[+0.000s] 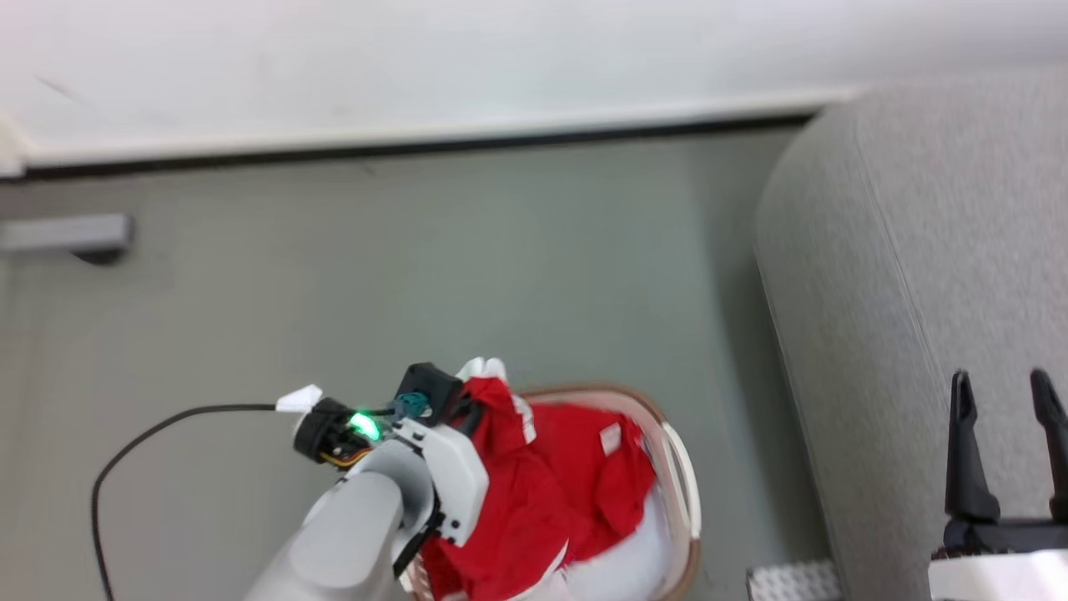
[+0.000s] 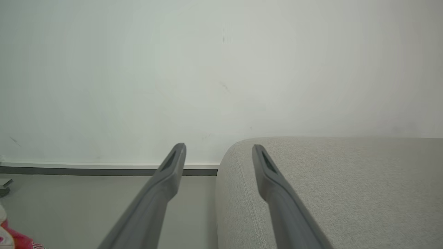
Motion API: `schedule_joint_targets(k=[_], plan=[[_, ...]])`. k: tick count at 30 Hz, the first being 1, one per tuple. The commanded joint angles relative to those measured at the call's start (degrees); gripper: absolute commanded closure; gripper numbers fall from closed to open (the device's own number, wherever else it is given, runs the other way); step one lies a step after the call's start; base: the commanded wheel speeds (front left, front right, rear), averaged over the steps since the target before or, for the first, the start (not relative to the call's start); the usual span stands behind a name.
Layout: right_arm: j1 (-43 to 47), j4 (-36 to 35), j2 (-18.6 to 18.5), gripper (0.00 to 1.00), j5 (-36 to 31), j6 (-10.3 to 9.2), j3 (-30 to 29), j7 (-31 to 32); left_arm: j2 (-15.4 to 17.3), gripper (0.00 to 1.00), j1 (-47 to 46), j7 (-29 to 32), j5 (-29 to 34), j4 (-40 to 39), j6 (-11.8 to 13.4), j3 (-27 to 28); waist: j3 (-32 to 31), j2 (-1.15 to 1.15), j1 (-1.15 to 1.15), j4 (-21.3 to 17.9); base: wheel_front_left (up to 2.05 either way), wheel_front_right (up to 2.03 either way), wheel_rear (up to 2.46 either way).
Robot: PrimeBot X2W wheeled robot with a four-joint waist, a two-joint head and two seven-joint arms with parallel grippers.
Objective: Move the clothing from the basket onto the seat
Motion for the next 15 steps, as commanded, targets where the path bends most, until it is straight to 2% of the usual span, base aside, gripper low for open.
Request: schedule_joint_targets(k=[1, 6, 15], plan=[[1.31, 0.15, -0.17, 0.00, -0.72, -0.12, -0.25, 0.04, 0.37, 1.00, 1.41, 0.36, -0.98, -1.94, 0.13, 0.12, -5.92, 0.00, 0.01, 4.15, 0.00, 0.00, 0.00], [4.11, 0.39, -0.17, 0.00, -1.42, -0.12, -0.39, 0.04, 3.13, 1.00, 5.54, 3.91, -3.12, -15.92, 0.49, 1.34, -9.73, 0.00, 0.01, 5.05, 0.00, 0.00, 0.00], [6.05, 0.17, -0.15, 0.00, -4.20, -0.12, 1.60, 0.04, 9.17, 1.00, 13.03, 17.83, -8.42, -49.19, 3.61, 5.77, -12.47, 0.00, 0.01, 5.13, 0.00, 0.00, 0.00]])
